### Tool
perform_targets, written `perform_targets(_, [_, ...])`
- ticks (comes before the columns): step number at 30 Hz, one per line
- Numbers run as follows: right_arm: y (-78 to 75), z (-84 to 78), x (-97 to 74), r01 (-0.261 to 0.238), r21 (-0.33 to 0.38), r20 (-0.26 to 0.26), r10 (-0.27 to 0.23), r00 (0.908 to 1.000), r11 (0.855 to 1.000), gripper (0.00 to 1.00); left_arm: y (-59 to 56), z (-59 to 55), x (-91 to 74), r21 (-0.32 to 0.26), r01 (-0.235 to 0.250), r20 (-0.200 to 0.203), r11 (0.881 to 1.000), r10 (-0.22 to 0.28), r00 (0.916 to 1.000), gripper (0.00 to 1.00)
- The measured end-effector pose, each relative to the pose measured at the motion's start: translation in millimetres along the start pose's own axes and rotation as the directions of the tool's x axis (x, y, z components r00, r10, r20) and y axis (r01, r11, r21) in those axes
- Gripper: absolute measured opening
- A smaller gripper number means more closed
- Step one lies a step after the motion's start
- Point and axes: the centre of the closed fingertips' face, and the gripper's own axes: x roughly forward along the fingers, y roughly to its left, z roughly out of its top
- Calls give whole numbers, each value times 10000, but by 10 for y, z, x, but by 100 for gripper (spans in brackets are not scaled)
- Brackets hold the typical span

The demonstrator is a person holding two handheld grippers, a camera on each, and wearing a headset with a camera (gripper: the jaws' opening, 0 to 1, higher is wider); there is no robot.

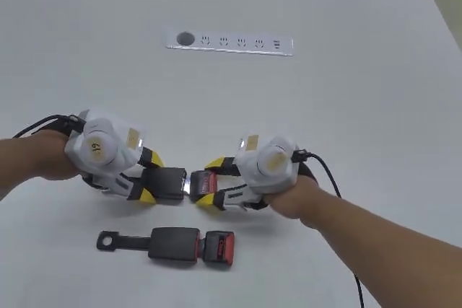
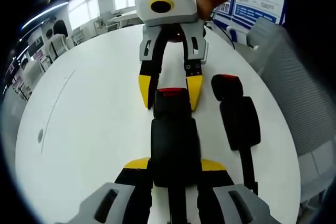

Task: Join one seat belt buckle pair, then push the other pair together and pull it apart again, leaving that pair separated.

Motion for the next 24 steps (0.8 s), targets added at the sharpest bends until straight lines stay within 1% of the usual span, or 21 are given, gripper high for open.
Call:
perform_targets(6, [-5,-2,14,181,3,-228,-181,9996,9998,35,2,-1,-2,-67,-69,-87,10000,69,9999,33])
perform_targets(11, [5,3,14,185,11,-248,-185,9995,9998,35,10,-16,2,-94,-98,-154,9999,97,9998,33])
perform_targets(17, [3,3,22,217,-44,-459,-219,9987,9998,35,17,-34,5,-129,-109,-211,9999,107,9997,33])
perform_targets(24, [1,7,27,285,-89,-578,-289,9979,9996,35,22,-43,4,-172,-134,-279,9998,129,9995,33])
